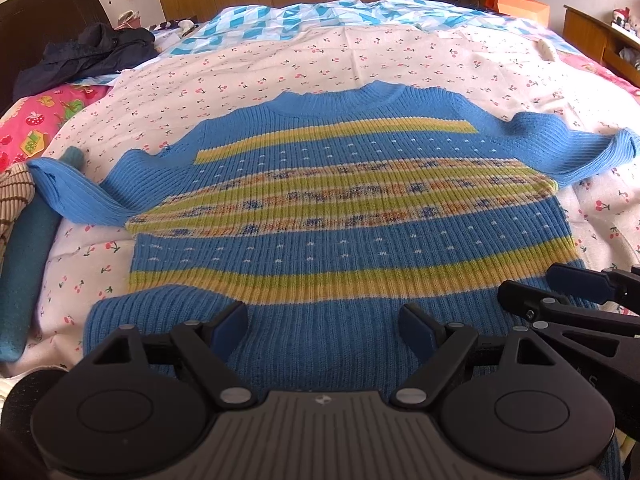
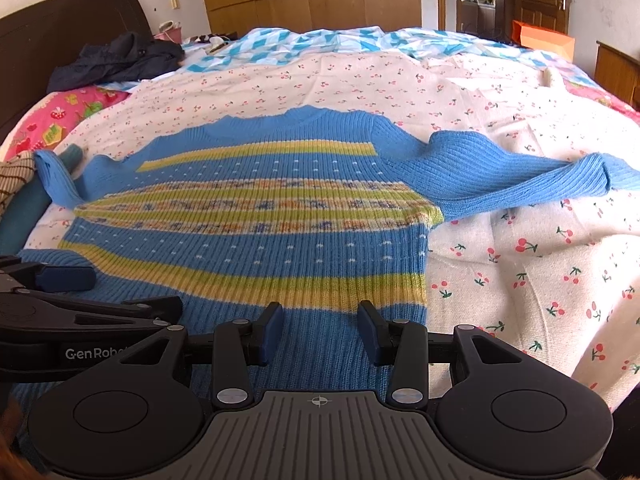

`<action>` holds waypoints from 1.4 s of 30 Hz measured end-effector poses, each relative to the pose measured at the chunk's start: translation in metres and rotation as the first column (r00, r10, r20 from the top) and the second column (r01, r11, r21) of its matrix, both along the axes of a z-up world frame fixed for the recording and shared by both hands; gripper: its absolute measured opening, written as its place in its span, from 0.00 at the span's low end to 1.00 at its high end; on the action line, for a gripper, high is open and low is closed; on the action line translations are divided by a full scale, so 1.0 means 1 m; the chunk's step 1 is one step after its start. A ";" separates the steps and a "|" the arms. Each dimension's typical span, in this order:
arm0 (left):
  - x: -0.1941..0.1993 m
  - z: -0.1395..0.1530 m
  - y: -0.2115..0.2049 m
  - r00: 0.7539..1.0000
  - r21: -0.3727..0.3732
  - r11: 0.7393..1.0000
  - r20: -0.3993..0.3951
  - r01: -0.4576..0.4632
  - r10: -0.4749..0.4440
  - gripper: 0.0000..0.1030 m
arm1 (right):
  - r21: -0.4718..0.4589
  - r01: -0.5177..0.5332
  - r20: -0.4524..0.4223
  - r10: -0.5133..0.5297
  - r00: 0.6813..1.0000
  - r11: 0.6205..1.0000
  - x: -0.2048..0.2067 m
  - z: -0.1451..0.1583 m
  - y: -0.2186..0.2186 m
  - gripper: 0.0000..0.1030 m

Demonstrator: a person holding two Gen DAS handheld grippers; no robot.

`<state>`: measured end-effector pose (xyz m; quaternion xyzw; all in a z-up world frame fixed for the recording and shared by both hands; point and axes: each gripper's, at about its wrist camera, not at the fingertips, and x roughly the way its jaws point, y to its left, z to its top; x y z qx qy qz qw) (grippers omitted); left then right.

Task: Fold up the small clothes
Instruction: 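Move the right gripper over the blue sweater toward its sleeve cuff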

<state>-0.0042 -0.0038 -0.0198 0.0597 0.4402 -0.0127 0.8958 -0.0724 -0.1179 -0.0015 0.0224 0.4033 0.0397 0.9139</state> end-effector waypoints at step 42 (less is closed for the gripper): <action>0.004 0.016 -0.016 0.999 0.091 0.996 0.030 0.021 -0.024 0.84 | -0.008 0.012 0.044 -0.012 0.999 1.000 -0.004 0.010 -0.005 0.40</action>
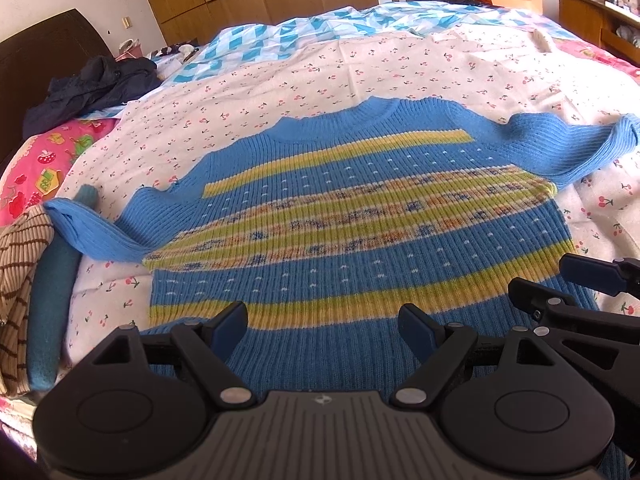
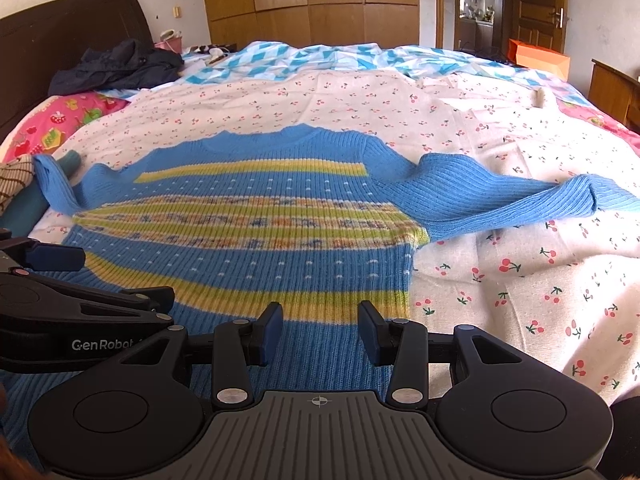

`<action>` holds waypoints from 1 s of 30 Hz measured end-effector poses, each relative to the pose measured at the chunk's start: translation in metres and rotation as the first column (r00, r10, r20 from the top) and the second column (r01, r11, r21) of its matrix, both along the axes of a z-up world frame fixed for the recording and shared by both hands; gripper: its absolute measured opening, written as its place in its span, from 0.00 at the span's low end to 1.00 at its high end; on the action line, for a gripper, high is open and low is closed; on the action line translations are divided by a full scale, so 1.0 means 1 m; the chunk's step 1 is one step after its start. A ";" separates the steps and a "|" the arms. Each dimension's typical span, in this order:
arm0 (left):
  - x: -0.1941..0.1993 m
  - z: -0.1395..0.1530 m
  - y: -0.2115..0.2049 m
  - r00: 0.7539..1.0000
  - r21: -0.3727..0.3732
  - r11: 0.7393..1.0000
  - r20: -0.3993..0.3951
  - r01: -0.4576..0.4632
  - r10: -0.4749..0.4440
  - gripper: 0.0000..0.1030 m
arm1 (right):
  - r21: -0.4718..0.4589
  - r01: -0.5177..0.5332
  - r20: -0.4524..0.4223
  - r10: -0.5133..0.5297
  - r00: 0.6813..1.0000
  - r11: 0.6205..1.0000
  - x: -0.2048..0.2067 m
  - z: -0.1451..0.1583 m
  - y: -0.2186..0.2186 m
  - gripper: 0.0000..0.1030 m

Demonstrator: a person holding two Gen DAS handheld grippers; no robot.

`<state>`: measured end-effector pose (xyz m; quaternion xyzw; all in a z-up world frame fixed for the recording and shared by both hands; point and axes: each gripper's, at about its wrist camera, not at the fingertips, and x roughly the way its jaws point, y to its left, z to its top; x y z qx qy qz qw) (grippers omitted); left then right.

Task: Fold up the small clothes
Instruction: 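Move the right gripper over the blue sweater toward its sleeve cuff, then lower the right gripper onto the sleeve cuff and close on it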

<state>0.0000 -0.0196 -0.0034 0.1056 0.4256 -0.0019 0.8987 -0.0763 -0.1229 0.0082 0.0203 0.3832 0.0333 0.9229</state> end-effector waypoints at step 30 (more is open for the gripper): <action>0.059 0.047 -0.112 0.950 -0.074 0.953 0.136 0.293 -0.282 0.85 | 0.375 0.532 0.027 -0.583 0.812 0.759 0.059 0.037 -0.268 0.47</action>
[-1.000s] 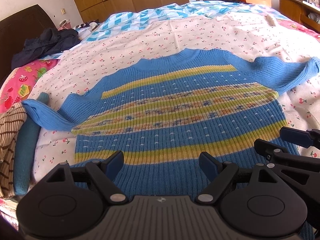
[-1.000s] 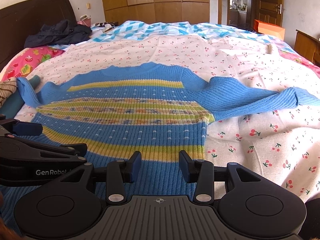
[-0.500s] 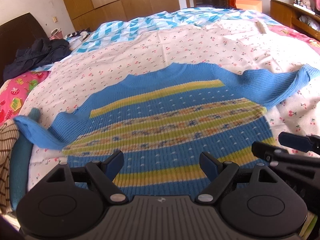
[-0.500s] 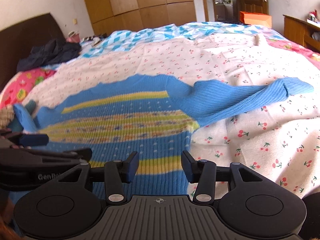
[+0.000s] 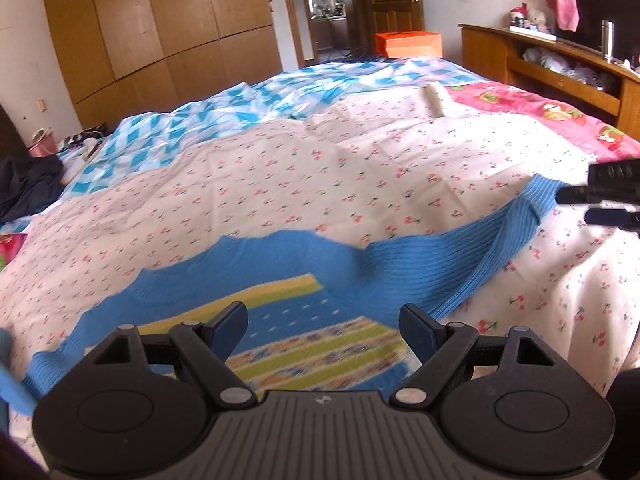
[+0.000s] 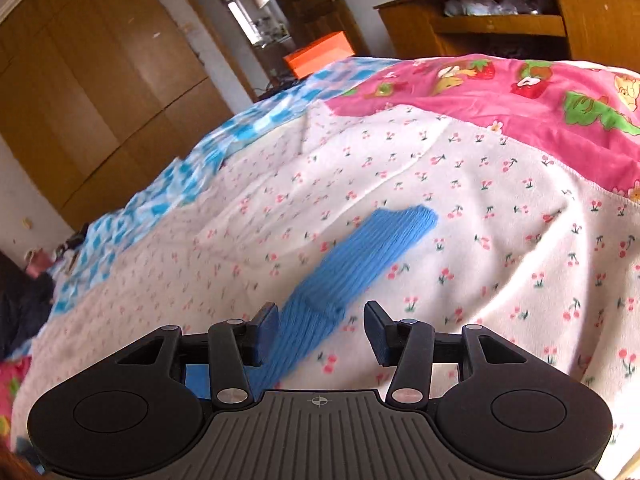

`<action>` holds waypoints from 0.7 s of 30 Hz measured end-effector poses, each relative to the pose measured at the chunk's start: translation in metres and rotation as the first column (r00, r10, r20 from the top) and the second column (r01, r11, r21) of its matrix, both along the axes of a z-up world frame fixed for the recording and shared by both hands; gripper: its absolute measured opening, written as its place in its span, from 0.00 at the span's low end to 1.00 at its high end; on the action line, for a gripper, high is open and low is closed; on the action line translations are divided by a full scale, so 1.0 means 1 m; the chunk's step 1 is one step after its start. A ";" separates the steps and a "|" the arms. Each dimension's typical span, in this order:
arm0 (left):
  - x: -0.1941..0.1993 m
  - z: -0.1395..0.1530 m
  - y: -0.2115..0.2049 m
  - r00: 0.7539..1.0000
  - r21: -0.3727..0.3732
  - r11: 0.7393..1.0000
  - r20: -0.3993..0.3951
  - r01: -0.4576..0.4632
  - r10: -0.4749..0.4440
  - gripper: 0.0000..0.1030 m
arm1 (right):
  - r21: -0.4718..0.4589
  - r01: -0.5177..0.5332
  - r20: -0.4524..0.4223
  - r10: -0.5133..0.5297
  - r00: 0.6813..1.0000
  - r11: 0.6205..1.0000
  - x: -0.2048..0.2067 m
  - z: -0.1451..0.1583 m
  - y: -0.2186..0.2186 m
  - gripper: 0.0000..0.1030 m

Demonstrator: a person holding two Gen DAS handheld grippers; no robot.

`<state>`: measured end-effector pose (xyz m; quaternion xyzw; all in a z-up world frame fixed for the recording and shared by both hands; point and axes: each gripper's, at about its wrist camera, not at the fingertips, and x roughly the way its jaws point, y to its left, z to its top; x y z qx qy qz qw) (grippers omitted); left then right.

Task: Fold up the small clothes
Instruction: 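Lower the right gripper onto the sleeve cuff and close on it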

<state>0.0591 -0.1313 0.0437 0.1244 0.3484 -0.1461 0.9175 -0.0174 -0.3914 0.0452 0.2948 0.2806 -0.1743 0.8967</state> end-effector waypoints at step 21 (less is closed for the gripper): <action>0.008 -0.027 0.001 0.997 -0.019 1.000 -0.076 0.013 -0.014 0.85 | -0.168 -0.032 -0.275 -0.015 0.961 0.985 -0.027 -0.022 -0.035 0.44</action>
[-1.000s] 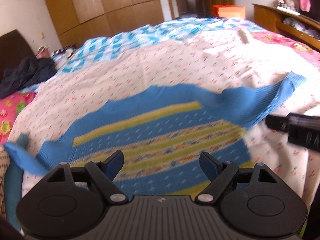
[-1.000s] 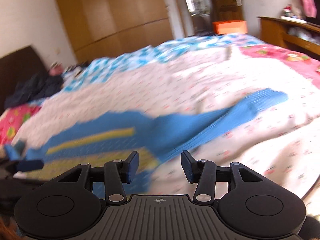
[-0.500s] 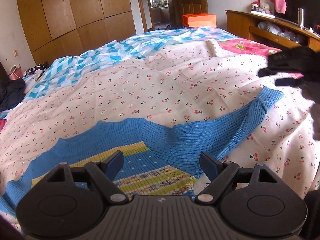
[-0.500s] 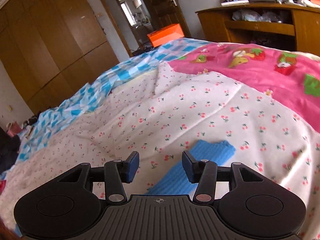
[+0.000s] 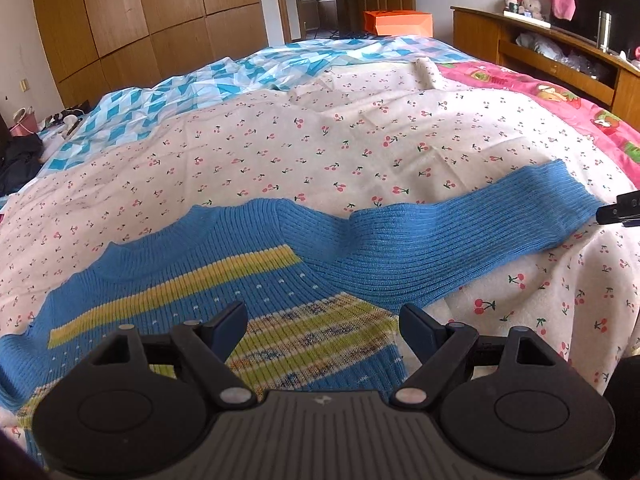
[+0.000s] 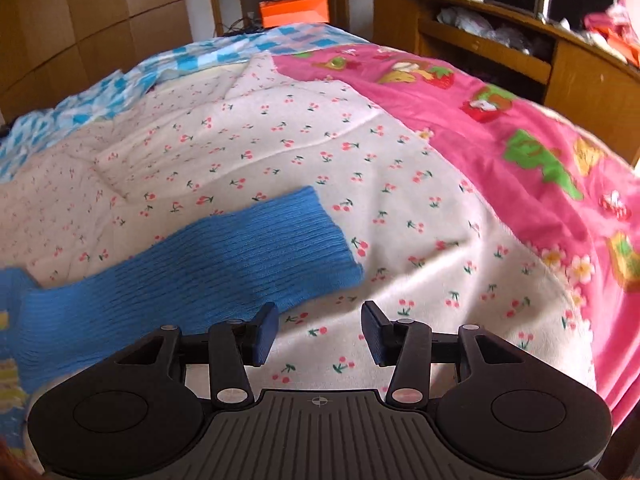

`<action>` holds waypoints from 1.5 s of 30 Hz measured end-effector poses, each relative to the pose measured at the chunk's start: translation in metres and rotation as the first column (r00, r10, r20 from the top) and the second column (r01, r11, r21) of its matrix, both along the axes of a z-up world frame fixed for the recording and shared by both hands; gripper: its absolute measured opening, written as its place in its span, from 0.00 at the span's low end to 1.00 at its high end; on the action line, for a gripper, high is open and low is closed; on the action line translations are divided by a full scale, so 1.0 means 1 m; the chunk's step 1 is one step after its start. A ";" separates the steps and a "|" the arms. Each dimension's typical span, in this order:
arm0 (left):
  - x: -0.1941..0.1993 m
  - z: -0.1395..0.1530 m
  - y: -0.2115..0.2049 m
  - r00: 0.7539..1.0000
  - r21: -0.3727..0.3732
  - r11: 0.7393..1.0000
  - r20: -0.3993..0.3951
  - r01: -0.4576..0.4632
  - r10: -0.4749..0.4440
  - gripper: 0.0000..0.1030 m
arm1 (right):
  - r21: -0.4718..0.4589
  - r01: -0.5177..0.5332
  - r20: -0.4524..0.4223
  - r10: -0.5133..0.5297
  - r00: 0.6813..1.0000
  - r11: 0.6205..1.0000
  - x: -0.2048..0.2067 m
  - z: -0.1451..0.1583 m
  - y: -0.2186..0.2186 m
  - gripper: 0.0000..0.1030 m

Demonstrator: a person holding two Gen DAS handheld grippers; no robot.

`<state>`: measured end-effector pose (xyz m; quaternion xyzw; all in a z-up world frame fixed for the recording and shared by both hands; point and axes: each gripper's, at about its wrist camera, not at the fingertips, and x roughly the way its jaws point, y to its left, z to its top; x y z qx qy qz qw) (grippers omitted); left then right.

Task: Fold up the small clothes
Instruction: 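Lower the right gripper onto the sleeve cuff and close on it, then lift the sleeve with the right gripper and fold it across the sweater body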

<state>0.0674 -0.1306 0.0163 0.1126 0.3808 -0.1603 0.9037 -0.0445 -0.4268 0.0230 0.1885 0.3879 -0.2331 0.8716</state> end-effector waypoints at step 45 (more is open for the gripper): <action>-0.010 0.007 0.036 0.998 -0.058 0.996 -0.009 -0.070 0.069 0.85 | 0.519 0.057 0.416 -0.310 0.855 0.853 0.003 -0.007 -0.008 0.08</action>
